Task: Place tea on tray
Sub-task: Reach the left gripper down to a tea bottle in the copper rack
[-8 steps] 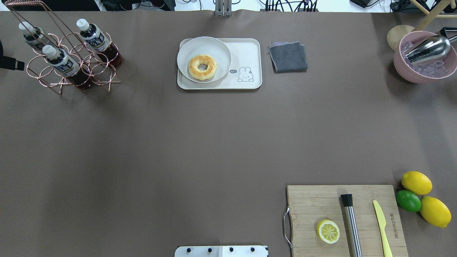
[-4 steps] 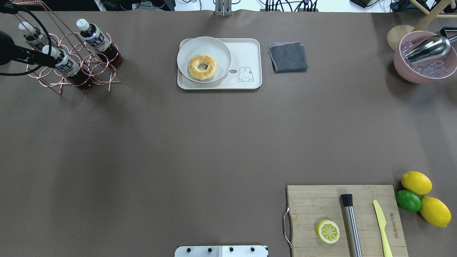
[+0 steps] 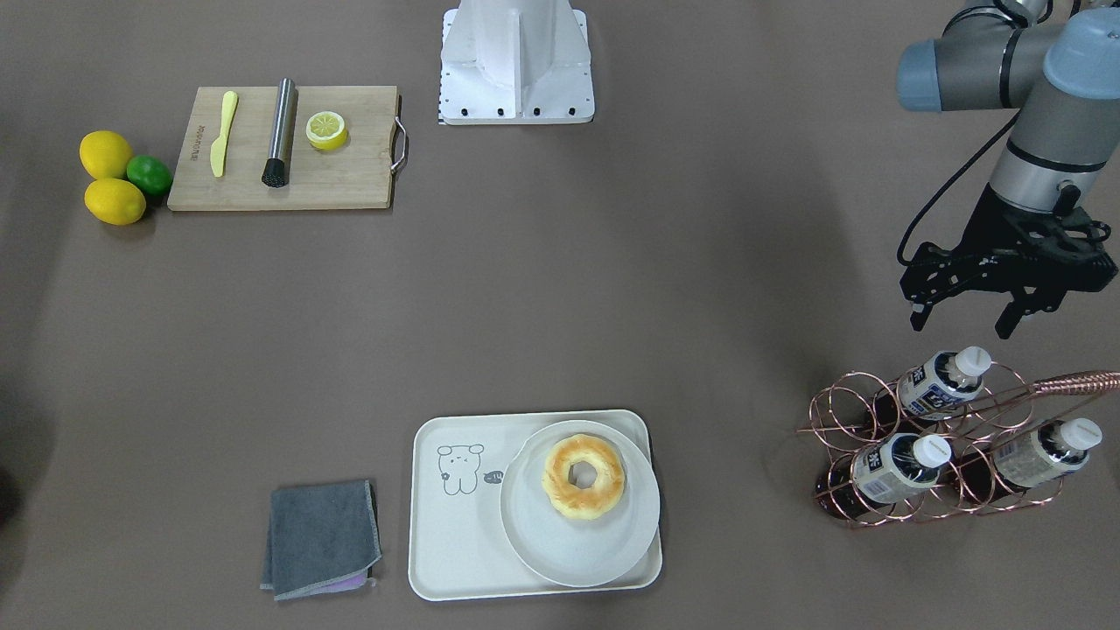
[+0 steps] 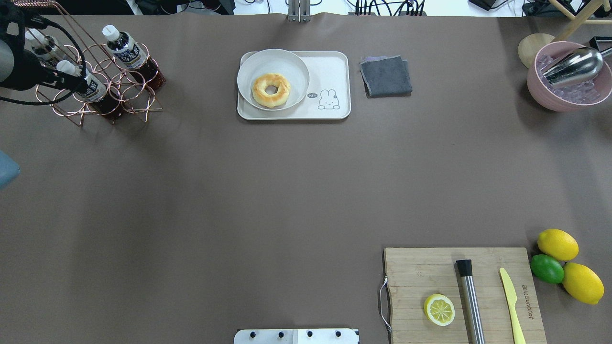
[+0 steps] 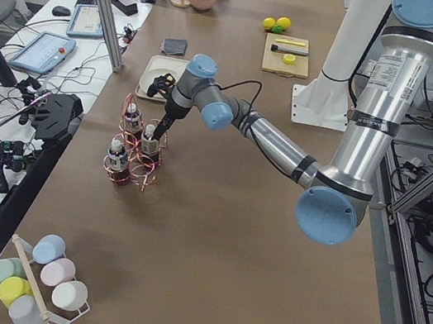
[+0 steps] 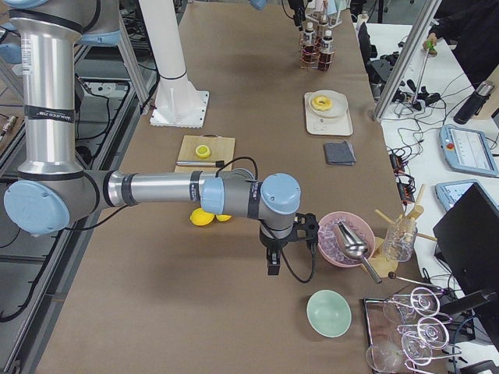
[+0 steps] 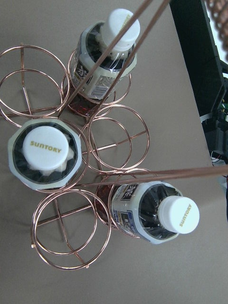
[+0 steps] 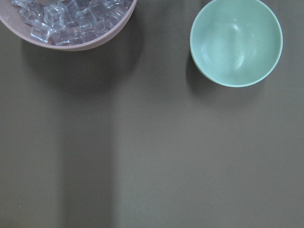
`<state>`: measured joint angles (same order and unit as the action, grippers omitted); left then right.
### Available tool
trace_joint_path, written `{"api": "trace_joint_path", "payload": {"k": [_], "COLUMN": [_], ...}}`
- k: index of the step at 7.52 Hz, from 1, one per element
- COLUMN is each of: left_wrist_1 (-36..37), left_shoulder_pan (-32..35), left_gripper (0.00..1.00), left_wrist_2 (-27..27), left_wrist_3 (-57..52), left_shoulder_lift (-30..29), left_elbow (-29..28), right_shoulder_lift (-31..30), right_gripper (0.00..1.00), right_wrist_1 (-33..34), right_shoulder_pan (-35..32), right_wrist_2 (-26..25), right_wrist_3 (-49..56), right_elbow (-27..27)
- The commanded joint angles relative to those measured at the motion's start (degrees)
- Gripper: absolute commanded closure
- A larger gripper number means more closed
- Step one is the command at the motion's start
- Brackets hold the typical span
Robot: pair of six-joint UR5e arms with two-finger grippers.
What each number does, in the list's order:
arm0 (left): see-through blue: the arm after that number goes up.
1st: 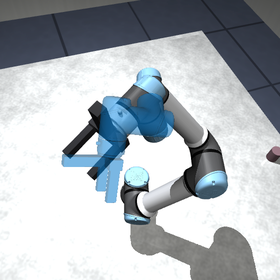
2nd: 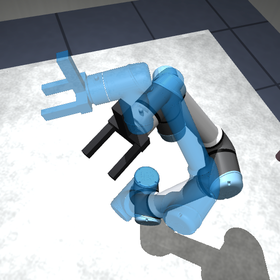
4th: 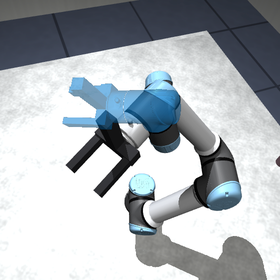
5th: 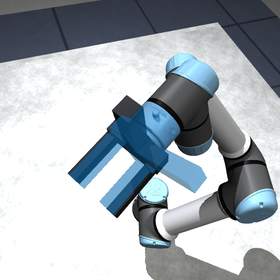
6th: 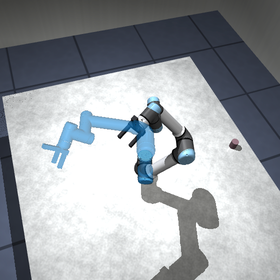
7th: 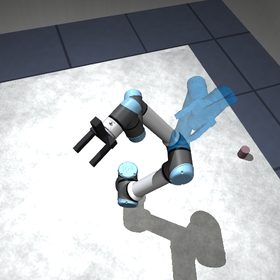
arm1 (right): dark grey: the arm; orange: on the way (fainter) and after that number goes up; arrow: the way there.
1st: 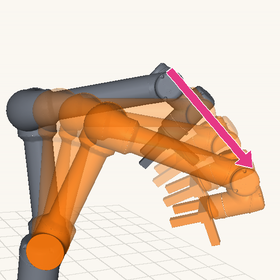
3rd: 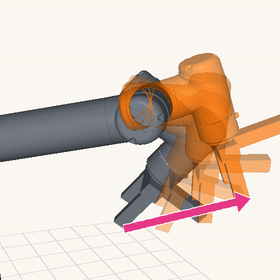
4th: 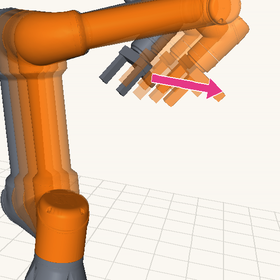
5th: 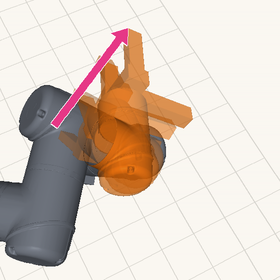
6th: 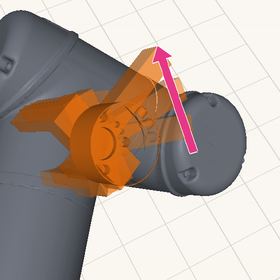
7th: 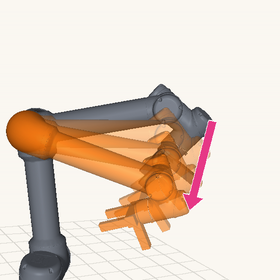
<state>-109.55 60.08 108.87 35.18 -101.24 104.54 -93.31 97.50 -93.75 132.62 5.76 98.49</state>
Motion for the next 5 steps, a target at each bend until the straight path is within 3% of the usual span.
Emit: {"api": "trace_joint_path", "payload": {"k": [1,5], "left_wrist_1": [-0.57,-0.57], "left_shoulder_pan": [0.91,2.14], "left_gripper": [0.05,0.09], "left_wrist_2": [0.03,0.03], "left_wrist_3": [0.77,0.86], "left_shoulder_lift": [-1.40,-3.43], "left_elbow": [-1.62,-4.00], "right_shoulder_lift": [0.06,-0.12], "right_gripper": [0.00,0.00], "right_wrist_1": [-0.03,-0.03], "right_shoulder_pan": [-0.03,-0.03], "right_wrist_2": [0.01,0.09], "right_wrist_3": [-0.05,-0.05], "right_elbow": [0.04,0.12]}}
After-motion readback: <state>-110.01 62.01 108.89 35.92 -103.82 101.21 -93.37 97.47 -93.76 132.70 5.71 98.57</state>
